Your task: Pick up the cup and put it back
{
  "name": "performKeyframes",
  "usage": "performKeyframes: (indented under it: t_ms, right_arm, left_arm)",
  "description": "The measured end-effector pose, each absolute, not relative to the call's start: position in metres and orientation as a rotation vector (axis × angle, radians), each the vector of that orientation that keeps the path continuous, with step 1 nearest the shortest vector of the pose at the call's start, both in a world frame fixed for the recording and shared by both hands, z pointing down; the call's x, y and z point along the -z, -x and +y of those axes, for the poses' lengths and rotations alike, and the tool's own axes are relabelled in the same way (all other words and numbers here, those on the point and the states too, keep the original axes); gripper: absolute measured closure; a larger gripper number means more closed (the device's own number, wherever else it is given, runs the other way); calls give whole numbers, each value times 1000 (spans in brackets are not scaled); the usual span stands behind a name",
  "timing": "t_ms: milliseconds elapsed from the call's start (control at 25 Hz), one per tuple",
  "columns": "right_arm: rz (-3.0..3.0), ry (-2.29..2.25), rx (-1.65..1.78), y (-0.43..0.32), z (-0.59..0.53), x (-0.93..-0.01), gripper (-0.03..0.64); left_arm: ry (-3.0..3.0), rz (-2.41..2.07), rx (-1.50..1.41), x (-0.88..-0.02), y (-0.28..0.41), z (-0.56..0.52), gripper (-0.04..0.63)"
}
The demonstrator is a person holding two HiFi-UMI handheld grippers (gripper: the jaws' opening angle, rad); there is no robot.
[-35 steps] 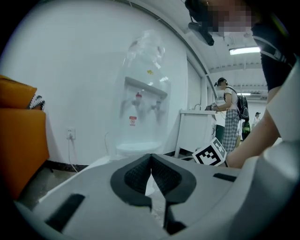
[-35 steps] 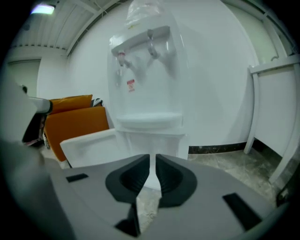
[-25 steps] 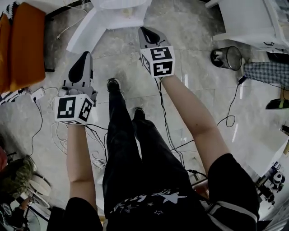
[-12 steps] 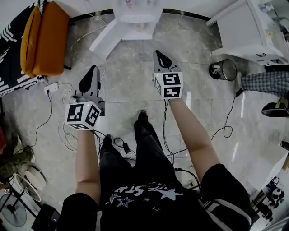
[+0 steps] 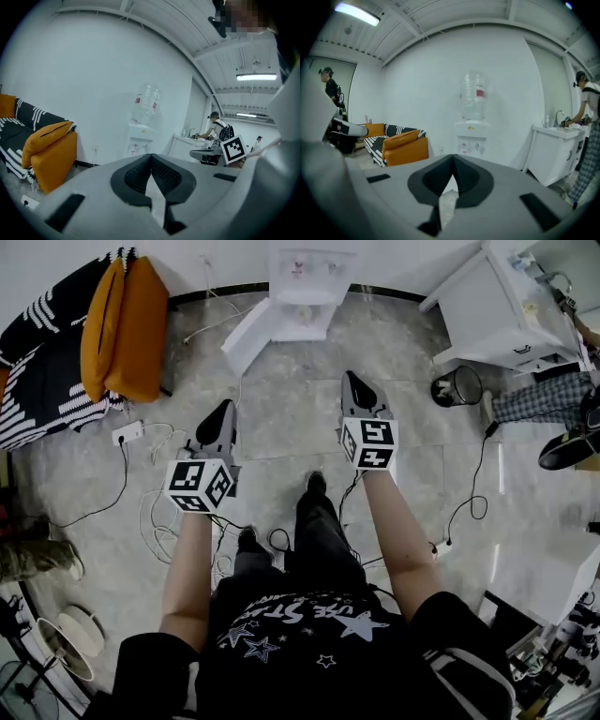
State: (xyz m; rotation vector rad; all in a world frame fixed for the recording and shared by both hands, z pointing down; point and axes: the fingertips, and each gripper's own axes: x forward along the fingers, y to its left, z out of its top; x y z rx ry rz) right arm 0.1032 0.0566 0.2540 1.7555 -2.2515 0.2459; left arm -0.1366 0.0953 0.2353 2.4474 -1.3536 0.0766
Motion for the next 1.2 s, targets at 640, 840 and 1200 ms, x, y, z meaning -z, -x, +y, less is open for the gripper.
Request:
performKeyframes:
  t_ms: [640,840,1200]
  right_arm:
    - [-2082,-2068,-14,-32,201,-153,611]
    - [-2031,-2151,-9,-40,249,-143,611]
    - [-2040,-2133,-55,-72,310,-174,612]
  left_arm:
    - [-2600,-1107,-97,-194,213,208,586]
    - [-2620,-1050,-119,-190,221,238,586]
    - [-2683,-1021,-159,-208,185,279,586]
